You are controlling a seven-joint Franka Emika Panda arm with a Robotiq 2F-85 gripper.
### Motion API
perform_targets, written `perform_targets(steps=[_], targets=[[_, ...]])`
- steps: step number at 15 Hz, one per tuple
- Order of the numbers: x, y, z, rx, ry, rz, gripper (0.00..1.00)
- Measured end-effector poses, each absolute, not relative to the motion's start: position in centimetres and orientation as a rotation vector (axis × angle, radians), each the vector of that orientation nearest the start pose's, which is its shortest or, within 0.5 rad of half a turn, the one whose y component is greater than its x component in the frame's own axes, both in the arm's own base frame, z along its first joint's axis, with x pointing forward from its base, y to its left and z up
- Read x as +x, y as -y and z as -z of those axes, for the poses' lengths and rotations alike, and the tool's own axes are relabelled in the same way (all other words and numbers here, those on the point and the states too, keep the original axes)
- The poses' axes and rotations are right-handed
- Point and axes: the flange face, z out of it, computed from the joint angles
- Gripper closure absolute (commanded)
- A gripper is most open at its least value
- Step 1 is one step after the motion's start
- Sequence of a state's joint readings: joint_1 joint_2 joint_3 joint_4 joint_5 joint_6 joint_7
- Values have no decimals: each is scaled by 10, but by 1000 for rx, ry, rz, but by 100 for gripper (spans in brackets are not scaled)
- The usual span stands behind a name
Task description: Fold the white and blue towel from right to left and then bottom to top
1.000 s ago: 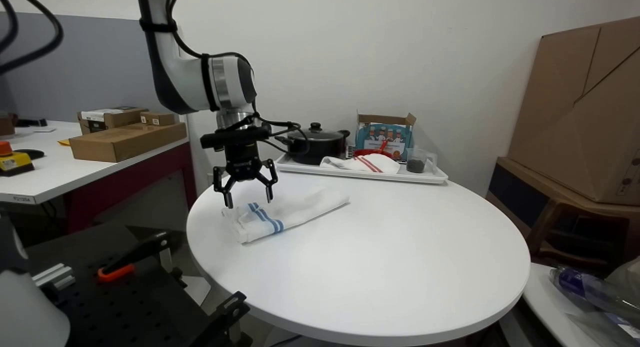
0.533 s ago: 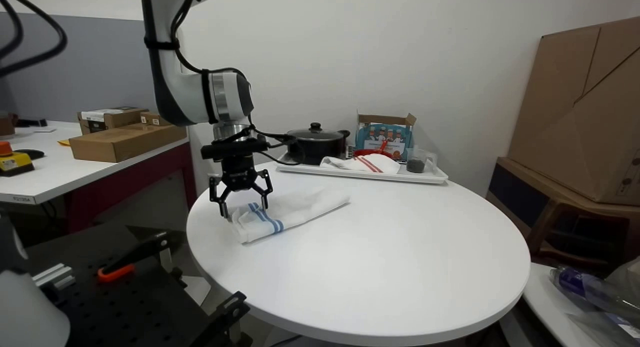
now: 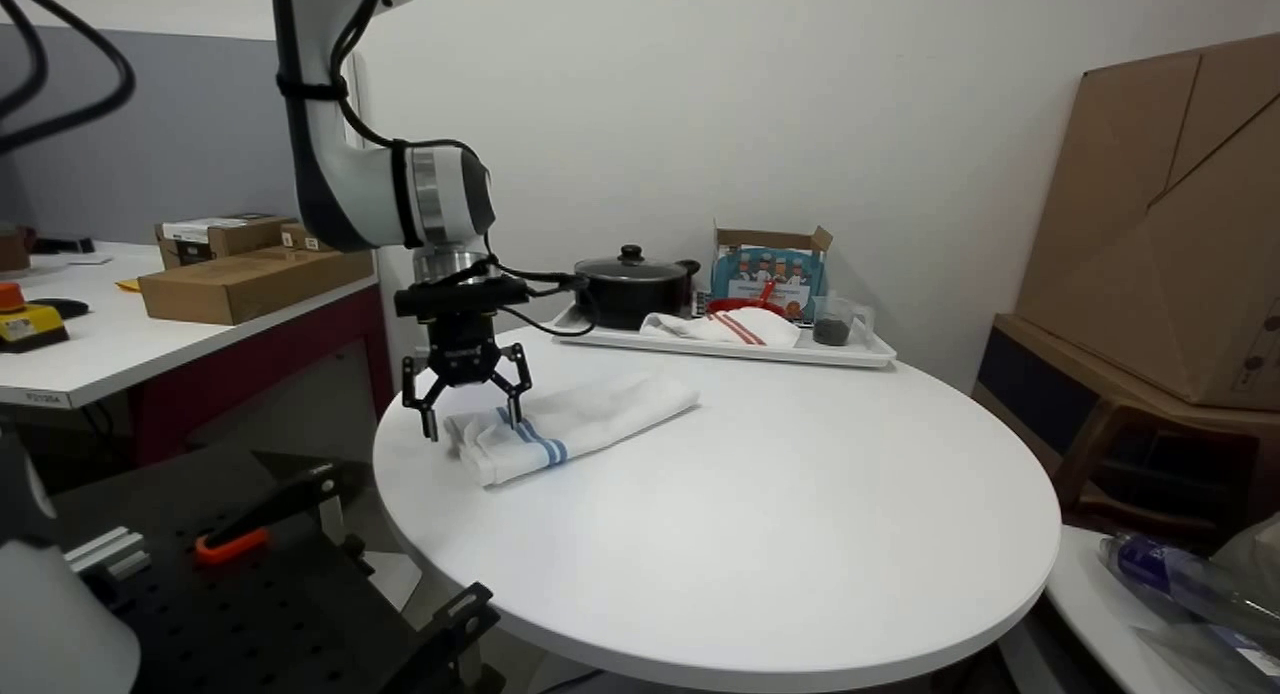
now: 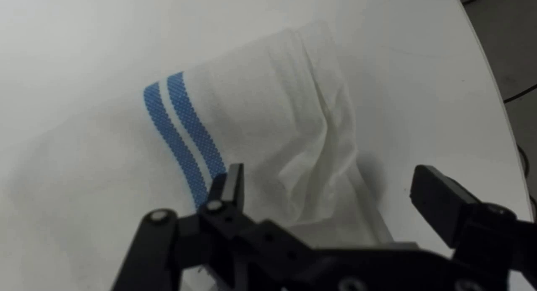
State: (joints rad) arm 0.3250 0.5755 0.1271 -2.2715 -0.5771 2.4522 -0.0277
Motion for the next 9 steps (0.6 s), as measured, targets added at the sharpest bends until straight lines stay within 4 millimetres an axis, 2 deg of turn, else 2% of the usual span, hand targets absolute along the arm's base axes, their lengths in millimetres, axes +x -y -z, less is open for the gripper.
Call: perform_targets(steps=[9], targets=[[432,-206,-63,-2961,1701,-532,2]])
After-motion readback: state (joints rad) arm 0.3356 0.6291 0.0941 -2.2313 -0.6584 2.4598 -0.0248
